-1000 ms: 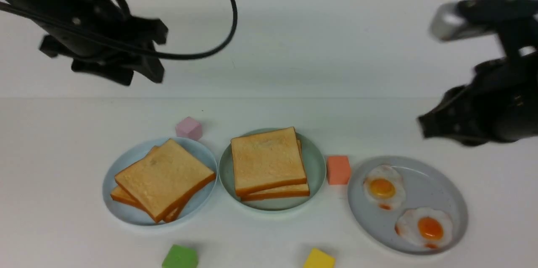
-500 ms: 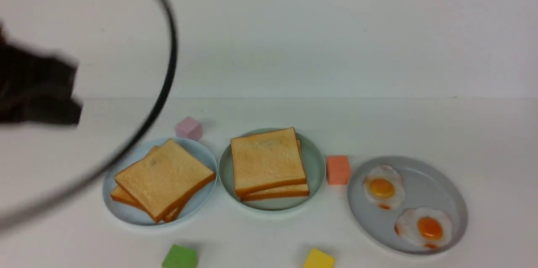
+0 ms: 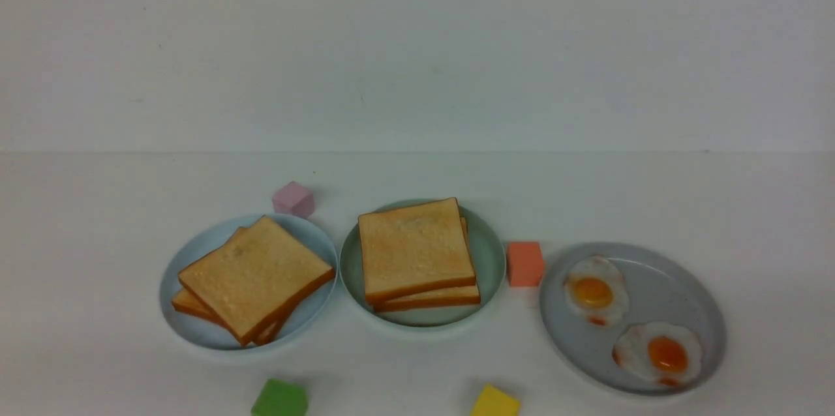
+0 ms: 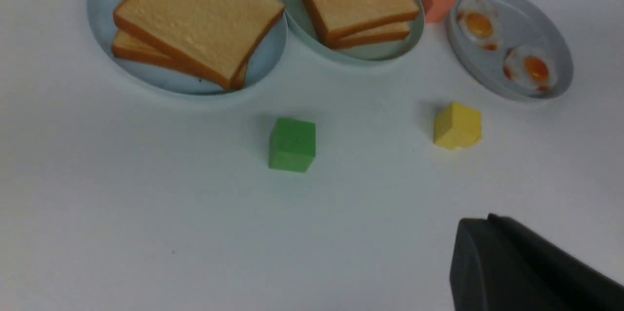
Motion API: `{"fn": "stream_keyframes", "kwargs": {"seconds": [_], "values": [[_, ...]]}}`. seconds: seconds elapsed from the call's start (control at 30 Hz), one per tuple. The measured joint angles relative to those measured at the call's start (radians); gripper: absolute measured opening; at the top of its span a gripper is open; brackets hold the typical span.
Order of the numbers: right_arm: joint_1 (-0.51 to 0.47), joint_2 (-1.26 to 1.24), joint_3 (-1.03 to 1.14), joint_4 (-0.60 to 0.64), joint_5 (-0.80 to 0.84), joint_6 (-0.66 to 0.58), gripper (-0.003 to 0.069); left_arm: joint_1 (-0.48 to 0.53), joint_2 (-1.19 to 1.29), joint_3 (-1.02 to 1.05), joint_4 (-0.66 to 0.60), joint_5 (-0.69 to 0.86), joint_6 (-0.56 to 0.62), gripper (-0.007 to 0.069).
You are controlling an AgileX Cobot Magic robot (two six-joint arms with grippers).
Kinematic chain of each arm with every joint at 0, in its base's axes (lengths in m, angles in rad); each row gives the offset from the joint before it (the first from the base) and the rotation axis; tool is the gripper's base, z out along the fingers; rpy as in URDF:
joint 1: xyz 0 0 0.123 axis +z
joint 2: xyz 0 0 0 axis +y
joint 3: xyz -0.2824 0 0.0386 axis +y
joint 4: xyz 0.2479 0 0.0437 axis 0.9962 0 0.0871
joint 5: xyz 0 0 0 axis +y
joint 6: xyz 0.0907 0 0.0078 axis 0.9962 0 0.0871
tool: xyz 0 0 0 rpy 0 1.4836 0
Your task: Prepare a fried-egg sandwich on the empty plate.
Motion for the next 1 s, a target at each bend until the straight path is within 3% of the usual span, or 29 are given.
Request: {"fn": "stream_keyframes", "kwargs": {"seconds": [0.53, 0.7, 0.83, 0.9, 1.0], "values": [[0.000, -0.001, 0.019, 0.000, 0.018, 0.000, -0.0001, 0.000, -0.048, 0.007, 0.074, -0.015, 0.044, -0.0013], [0.000, -0.001, 0.019, 0.000, 0.018, 0.000, 0.0003, 0.016, -0.113, 0.117, 0.207, -0.202, 0.061, -0.0013], [0.000, -0.001, 0.019, 0.000, 0.018, 0.000, 0.0006, 0.017, -0.217, 0.322, 0.336, -0.473, -0.116, -0.0013], [0.000, -0.001, 0.019, 0.000, 0.018, 0.000, 0.0006, 0.017, -0.268, 0.444, 0.401, -0.589, -0.264, -0.0013], [0.000, -0.001, 0.019, 0.000, 0.020, 0.000, 0.0006, 0.018, -0.289, 0.585, 0.480, -0.683, -0.382, -0.0013]]}}
